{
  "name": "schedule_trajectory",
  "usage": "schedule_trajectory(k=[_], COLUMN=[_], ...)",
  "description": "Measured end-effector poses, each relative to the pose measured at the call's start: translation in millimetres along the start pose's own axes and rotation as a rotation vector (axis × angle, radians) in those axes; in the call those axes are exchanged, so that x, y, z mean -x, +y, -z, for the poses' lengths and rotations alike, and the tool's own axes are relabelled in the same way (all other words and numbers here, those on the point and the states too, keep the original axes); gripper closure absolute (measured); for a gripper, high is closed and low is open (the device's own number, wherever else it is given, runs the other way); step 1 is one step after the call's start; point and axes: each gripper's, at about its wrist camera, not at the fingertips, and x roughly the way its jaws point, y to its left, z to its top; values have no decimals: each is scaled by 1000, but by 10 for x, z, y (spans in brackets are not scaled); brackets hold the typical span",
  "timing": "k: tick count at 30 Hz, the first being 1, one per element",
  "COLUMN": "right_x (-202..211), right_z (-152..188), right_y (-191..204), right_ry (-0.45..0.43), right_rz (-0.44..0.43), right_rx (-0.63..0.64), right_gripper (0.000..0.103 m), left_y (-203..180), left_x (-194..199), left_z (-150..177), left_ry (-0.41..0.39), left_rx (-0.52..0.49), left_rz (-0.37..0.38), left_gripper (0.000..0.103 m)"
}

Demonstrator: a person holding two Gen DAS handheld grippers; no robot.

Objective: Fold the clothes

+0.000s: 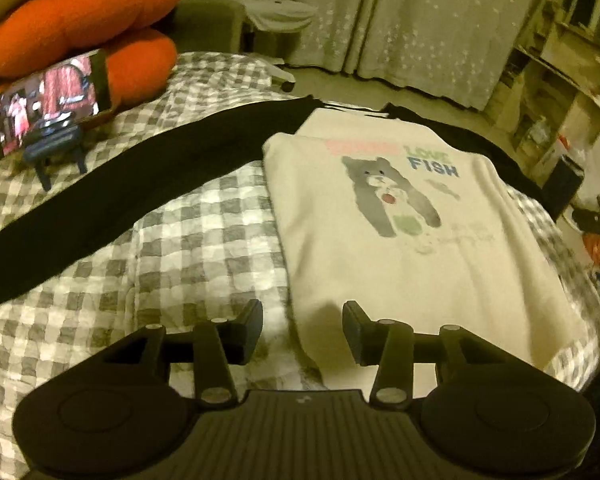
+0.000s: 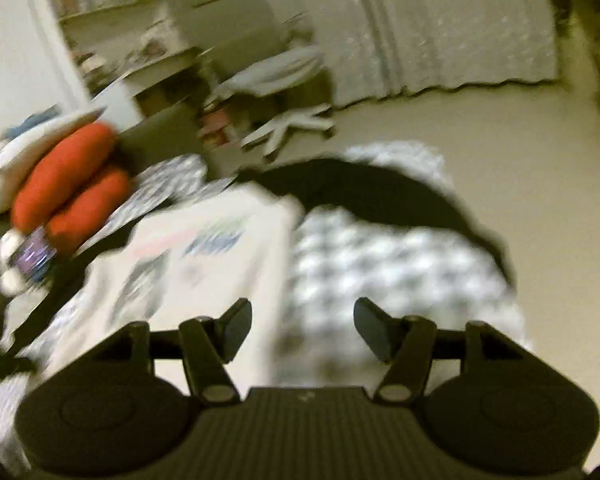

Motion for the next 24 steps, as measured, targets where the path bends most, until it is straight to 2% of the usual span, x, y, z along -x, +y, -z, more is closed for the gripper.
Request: schedule_trajectory(k=[4, 8, 9, 10, 11, 12, 13, 16, 20, 22, 24], right_x=[79, 82, 66, 47, 45, 55, 72, 314, 777, 910, 957], right_z=[462, 643, 678, 719, 753, 777, 781, 707, 568, 544, 531], right_y=[91, 252, 287, 316, 349, 376, 375, 218, 77, 47, 15], right_ry=[69, 96, 106, 113, 107, 93, 83, 2, -119, -141, -138], right_rz=[-91, -61, -55, -43, -17, 12, 22, 10, 22, 48, 81], right_rx=[-35, 27, 47, 68, 91, 109, 103, 35, -34, -36, -29], right_gripper=[44, 45, 50, 65, 70, 87, 96, 96, 96, 96, 96], left_y=[-16, -21, -56, -113, -175, -240, -291, -373, -417, -454, -542], left_x=[-32, -121, -134, -135, -136, -144, -157, -69, 311, 500, 611], left_z=[57, 100, 110, 123, 137, 155, 174, 202, 244, 280, 341], left_ry=[26, 45, 30, 17, 8, 10, 21, -8, -85, -125, -158], left_rx=[34, 89, 84, 63, 38, 12, -6, -30, 16, 34, 19], left_rz=[19, 35, 28, 19, 14, 14, 10, -24, 39, 70, 71], left_gripper=[56, 53, 53, 53, 57, 80, 90, 90, 91, 91, 91])
